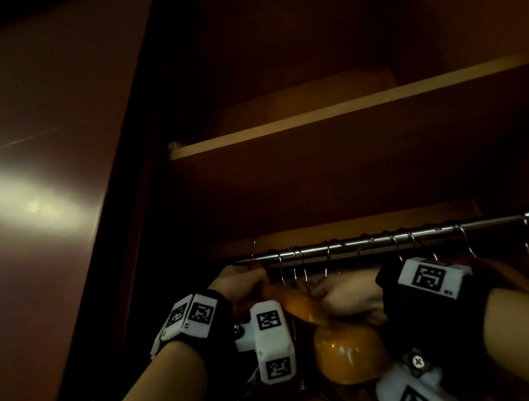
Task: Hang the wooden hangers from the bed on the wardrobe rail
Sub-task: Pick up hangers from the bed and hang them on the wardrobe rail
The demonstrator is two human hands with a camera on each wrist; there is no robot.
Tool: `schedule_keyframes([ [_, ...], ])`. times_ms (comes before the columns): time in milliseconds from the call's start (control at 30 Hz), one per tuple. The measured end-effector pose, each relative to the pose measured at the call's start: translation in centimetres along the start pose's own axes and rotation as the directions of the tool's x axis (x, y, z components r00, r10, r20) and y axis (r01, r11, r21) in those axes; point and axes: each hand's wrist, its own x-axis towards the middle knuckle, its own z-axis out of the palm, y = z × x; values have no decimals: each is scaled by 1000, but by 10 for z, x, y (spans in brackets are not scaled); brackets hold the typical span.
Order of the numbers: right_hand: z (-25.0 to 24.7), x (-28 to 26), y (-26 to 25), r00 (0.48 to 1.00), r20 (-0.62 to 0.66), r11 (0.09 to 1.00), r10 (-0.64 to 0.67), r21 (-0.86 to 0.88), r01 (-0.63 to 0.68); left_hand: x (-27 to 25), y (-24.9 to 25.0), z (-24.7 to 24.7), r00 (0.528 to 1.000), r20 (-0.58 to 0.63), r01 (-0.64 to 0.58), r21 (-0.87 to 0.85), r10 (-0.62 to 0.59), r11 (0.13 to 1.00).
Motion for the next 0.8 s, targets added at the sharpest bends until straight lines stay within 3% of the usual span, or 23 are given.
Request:
schedule_keyframes([
  [233,2,-11,2,1000,-15,1000,16,-7,-16,11,-17,-4,997,53,50,29,-51,998],
  [500,6,-19,3,998,-8,996,69,54,-68,-9,-30,-15,994,42,93,73,-97,993],
  [733,8,-64,4,990,135,986,47,153,-68,-53,-19,-2,992,-22,123,220,-121,968],
  [800,13,-81,1,990,141,987,24,151,-45,-74,-19,1,990,-21,140,189,-139,972],
])
